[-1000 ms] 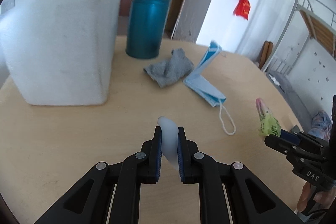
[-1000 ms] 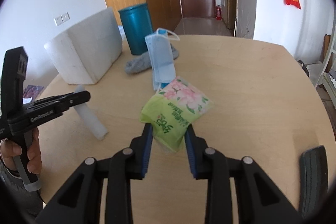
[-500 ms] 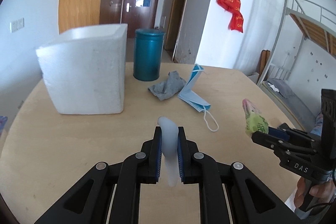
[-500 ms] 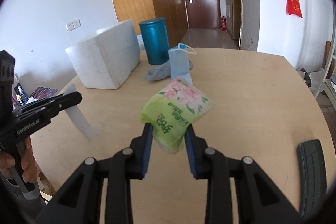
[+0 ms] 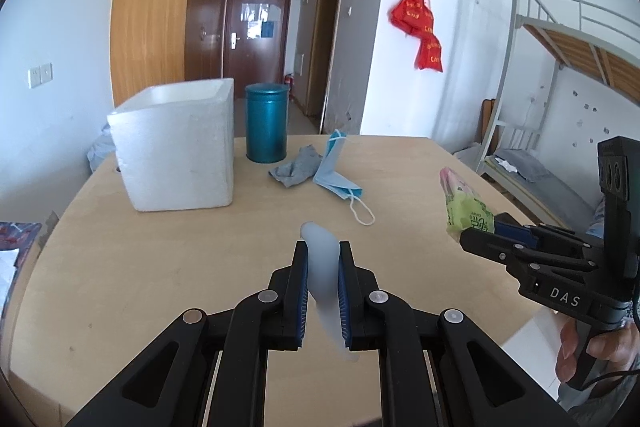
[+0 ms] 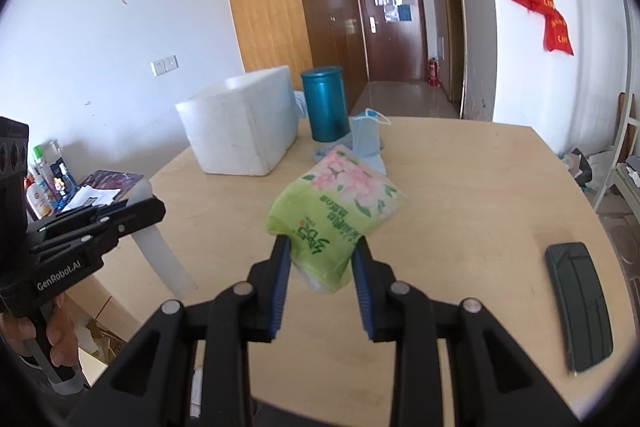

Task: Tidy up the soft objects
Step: 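Lift the tube and tissue pack and carry both over the white foam box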

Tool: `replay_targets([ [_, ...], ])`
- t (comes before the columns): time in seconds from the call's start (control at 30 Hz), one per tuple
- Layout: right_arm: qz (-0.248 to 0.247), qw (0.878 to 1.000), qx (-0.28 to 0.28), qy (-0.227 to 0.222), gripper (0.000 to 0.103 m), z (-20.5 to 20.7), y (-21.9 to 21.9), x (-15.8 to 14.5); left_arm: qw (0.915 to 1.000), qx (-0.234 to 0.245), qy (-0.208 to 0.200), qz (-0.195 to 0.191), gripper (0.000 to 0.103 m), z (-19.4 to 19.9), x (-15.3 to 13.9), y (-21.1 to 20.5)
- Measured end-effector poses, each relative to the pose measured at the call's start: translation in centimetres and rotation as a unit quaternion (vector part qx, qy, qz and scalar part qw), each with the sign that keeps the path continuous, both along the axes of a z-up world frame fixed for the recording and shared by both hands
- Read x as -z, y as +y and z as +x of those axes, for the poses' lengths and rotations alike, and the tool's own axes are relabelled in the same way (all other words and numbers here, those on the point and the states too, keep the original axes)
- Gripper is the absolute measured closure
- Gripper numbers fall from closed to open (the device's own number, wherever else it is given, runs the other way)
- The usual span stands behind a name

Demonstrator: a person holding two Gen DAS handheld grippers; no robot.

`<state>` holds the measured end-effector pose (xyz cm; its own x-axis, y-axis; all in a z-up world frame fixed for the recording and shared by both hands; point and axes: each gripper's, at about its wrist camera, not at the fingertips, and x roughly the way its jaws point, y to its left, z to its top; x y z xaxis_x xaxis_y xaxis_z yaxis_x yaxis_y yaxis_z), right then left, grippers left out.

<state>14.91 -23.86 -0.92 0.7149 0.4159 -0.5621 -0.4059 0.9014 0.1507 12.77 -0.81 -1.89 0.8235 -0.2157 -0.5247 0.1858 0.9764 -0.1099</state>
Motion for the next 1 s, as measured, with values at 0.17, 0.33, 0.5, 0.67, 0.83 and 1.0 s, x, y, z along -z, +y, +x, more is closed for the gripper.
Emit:
replay_targets([
  [0.17, 0.008, 1.000, -0.009, -0.018, 0.068, -2.9, 0.2, -0.6, 0.9998, 0.004, -0.019, 0.009, 0.089, -3.4, -0.8, -0.5],
  [0.33, 0.010, 0.999, -0.019, -0.032, 0.068, -5.1, 0.9, -1.0, 0.9993, 0.002, -0.034, 0.013, 0.089, -6.5, -1.4, -0.5],
  [0.5, 0.011, 0.998, -0.031, -0.053, 0.068, -7.4, 1.7, -1.7, 0.9984, -0.003, -0.055, 0.015, 0.089, -9.6, -2.1, -0.2],
  [0.67, 0.014, 0.996, -0.045, -0.079, 0.068, -9.3, 2.6, -2.8, 0.9968, -0.015, -0.077, 0.012, 0.089, -12.3, -2.9, 1.1],
  [0.83, 0.016, 0.994, -0.063, -0.093, 0.068, -9.9, 4.1, -3.3, 0.9945, -0.044, -0.094, 0.011, 0.089, -13.6, -3.5, 2.7],
  [1.0, 0.020, 0.991, -0.088, -0.101, 0.068, -9.9, 6.0, -3.4, 0.9906, -0.082, -0.109, 0.013, 0.089, -14.3, -3.8, 4.6],
])
